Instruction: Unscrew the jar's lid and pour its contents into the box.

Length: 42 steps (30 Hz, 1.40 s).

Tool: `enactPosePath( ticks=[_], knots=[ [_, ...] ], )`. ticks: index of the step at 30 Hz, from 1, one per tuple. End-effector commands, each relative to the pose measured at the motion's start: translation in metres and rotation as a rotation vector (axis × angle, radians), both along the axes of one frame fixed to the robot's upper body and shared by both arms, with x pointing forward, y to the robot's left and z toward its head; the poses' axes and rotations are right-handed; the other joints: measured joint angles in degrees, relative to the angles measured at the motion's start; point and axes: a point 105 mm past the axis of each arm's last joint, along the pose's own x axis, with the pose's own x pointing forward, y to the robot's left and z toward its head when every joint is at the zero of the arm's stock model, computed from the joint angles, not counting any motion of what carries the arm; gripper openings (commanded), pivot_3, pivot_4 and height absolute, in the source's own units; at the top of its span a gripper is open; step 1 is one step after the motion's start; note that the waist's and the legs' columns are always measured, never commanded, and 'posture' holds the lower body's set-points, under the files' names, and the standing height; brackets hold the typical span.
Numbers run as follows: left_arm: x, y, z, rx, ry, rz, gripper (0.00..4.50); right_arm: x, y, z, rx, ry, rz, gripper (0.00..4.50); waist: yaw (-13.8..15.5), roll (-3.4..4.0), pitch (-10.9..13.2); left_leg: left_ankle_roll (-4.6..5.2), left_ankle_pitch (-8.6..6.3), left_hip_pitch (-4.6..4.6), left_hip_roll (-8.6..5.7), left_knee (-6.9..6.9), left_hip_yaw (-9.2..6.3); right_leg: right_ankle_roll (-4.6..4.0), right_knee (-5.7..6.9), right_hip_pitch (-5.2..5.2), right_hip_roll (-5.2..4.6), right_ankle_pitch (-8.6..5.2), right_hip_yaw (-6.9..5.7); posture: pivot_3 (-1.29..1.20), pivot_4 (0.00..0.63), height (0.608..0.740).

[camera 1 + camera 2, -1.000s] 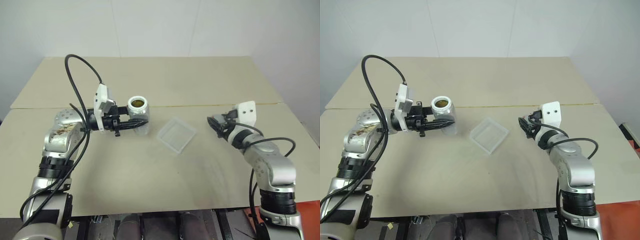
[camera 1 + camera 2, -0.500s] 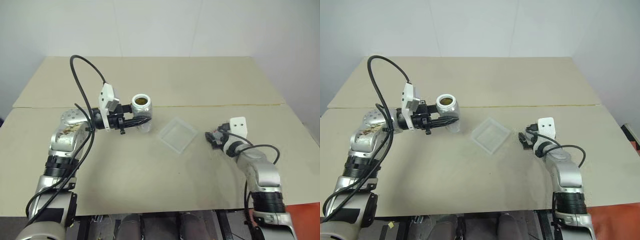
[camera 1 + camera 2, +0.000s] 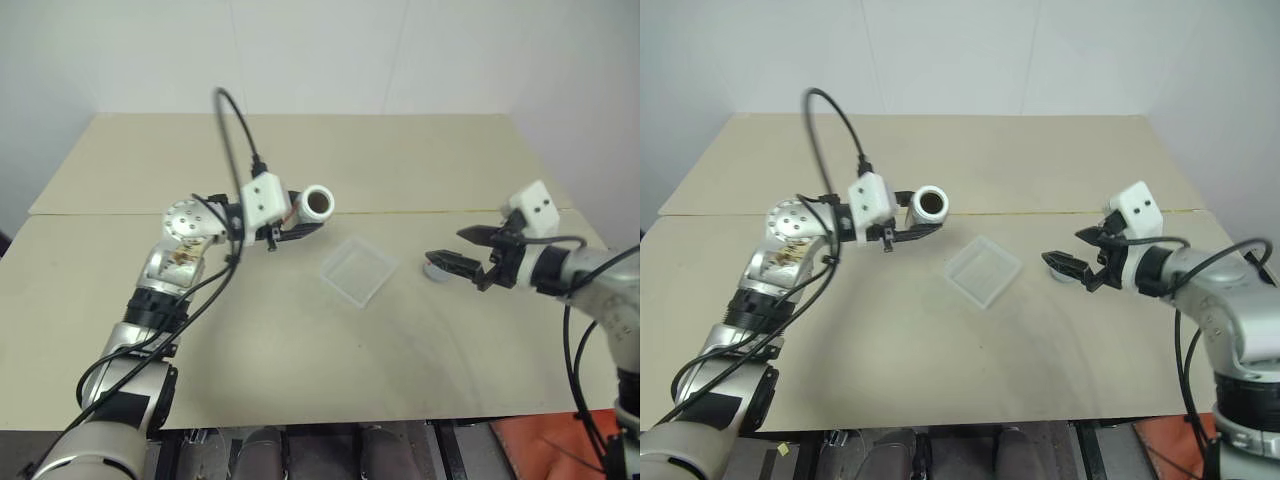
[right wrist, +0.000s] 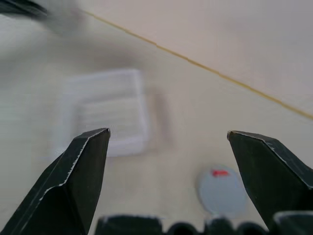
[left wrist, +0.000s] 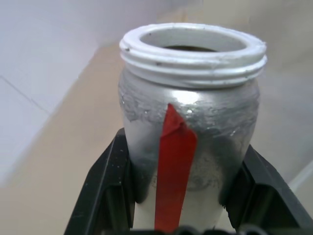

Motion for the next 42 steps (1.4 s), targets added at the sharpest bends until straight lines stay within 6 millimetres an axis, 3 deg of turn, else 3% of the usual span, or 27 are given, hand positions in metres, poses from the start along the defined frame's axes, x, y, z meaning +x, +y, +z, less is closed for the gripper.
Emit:
enactPosePath(
  ticks=[1,6,10,14,17,20,27,35,39,42],
  knots=[
    [0.009,-0.019,0.022,0.167,-0.398,0.000,1.94,-0.017,0.016,0.012,0.004,0.075,0.165,4.47,0.3,-0.01,0.0,0.03,-0.02,-0.03,-0.01,0.02,0.01,0.01,-0.01,0.00,-0.01,0.01,0.00,0.00,0.150,0.740],
    [0.008,-0.054,0.032,0.313,-0.839,-0.080,1.94,-0.023,0.020,0.013,-0.033,0.143,0.243,4.47,1.1,-0.02,0.0,0.11,-0.07,-0.30,-0.05,0.11,-0.03,0.13,0.10,-0.09,-0.07,0.08,-0.08,0.00,0.150,0.740],
    [0.007,-0.064,0.023,0.377,-0.979,-0.138,1.94,-0.021,0.019,0.015,-0.050,0.140,0.248,4.47,1.6,-0.02,0.0,0.15,-0.09,-0.41,-0.09,0.22,0.04,0.17,0.09,-0.15,-0.15,0.10,-0.08,0.00,0.150,0.740],
    [0.012,-0.073,0.009,0.560,-1.207,-0.201,1.94,-0.020,0.020,0.026,-0.018,0.119,0.252,4.47,1.7,-0.02,0.0,0.14,-0.08,-0.44,-0.08,0.26,0.06,0.17,0.15,-0.21,-0.12,0.10,-0.10,0.00,0.150,0.740],
    [0.005,-0.088,0.013,0.522,-1.395,-0.230,1.94,-0.019,0.020,0.029,-0.005,0.105,0.246,4.47,1.7,-0.02,0.0,0.14,-0.08,-0.45,-0.07,0.26,0.05,0.18,0.16,-0.20,-0.12,0.10,-0.10,0.00,0.150,0.740],
    [0.004,-0.093,0.000,0.603,-1.464,-0.314,1.94,-0.020,0.021,0.032,0.016,0.098,0.244,4.47,1.9,-0.02,0.0,0.14,-0.08,-0.51,-0.07,0.28,0.04,0.19,0.14,-0.22,-0.14,0.10,-0.11,0.00,0.150,0.740],
    [0.002,-0.087,-0.012,0.627,-1.475,-0.365,1.94,-0.021,0.024,0.032,0.034,0.078,0.239,4.47,1.8,-0.02,0.0,0.10,-0.06,-0.50,-0.04,0.31,0.07,0.19,0.20,-0.25,-0.15,0.10,-0.11,0.00,0.150,0.740],
    [0.011,-0.087,0.000,0.570,-1.398,-0.291,1.94,-0.022,0.029,0.030,0.033,0.067,0.246,4.47,1.9,-0.02,0.0,0.09,-0.05,-0.53,-0.05,0.36,0.08,0.19,0.21,-0.25,-0.15,0.10,-0.12,0.00,0.150,0.740],
    [0.016,-0.075,0.021,0.298,-1.127,-0.090,1.94,-0.021,0.028,0.029,0.041,0.047,0.224,4.47,1.8,-0.02,0.0,0.04,-0.02,-0.54,-0.02,0.39,0.08,0.19,0.21,-0.25,-0.16,0.11,-0.13,0.00,0.150,0.740],
    [0.023,-0.054,0.042,0.088,-0.926,0.061,1.94,-0.020,0.029,0.031,0.050,-0.017,0.212,4.47,1.7,-0.02,0.0,0.01,-0.01,-0.53,0.01,0.42,0.07,0.19,0.24,-0.25,-0.17,0.11,-0.13,0.00,0.150,0.740]
  ],
)
